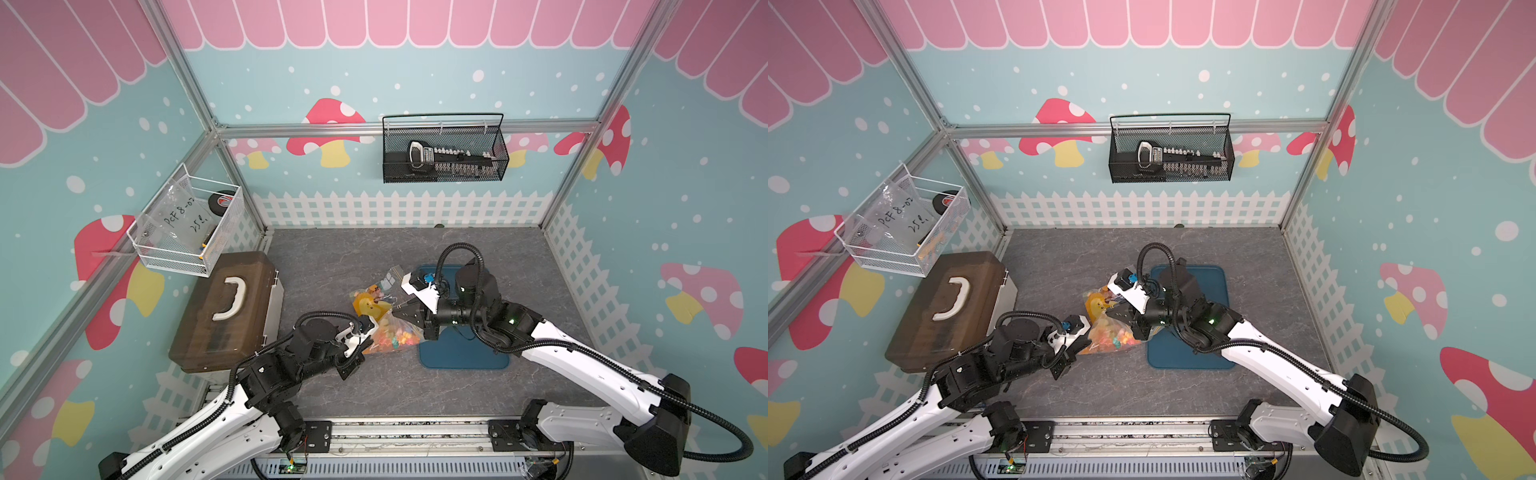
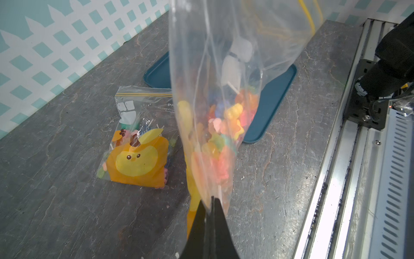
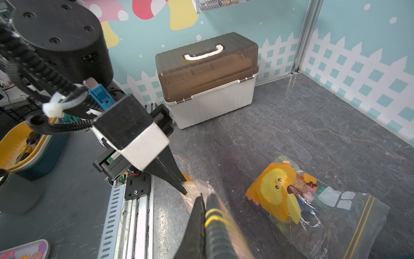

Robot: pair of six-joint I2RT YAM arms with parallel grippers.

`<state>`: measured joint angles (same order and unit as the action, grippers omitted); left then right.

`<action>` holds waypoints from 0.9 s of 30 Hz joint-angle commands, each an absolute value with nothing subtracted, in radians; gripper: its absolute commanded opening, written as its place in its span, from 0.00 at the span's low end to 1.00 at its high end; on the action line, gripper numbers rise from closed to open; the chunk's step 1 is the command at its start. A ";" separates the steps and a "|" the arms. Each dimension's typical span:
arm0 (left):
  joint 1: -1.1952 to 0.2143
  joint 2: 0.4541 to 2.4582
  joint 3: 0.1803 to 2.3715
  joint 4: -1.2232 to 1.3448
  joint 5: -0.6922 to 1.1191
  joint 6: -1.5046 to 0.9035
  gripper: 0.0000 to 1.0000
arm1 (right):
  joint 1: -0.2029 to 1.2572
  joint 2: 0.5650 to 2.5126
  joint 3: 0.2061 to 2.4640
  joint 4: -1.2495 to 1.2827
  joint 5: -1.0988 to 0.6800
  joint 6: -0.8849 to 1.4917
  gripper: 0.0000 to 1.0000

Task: Pour candies out of the ziploc bag
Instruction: Place the ziploc bag at the center of the board.

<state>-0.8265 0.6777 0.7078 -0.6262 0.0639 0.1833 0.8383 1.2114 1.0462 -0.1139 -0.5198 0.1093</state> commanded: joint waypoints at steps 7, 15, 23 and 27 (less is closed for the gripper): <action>-0.822 0.698 0.821 -0.766 0.024 0.151 0.00 | 0.836 1.390 0.996 0.192 -0.575 0.178 0.00; -0.810 0.792 0.746 -0.708 0.043 0.157 0.00 | 0.836 1.524 0.967 0.258 -0.587 0.187 0.00; -0.752 0.844 0.685 -0.635 0.092 0.157 0.00 | 0.829 1.561 0.917 0.259 -0.543 0.160 0.00; -0.749 0.867 0.684 -0.583 0.103 0.146 0.00 | 0.815 1.568 0.903 0.257 -0.523 0.152 0.00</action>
<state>-0.7544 0.8619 0.6868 -0.6651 0.0738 0.1516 0.8276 1.5555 0.9207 0.2333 -0.5381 0.1738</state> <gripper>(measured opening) 0.046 0.048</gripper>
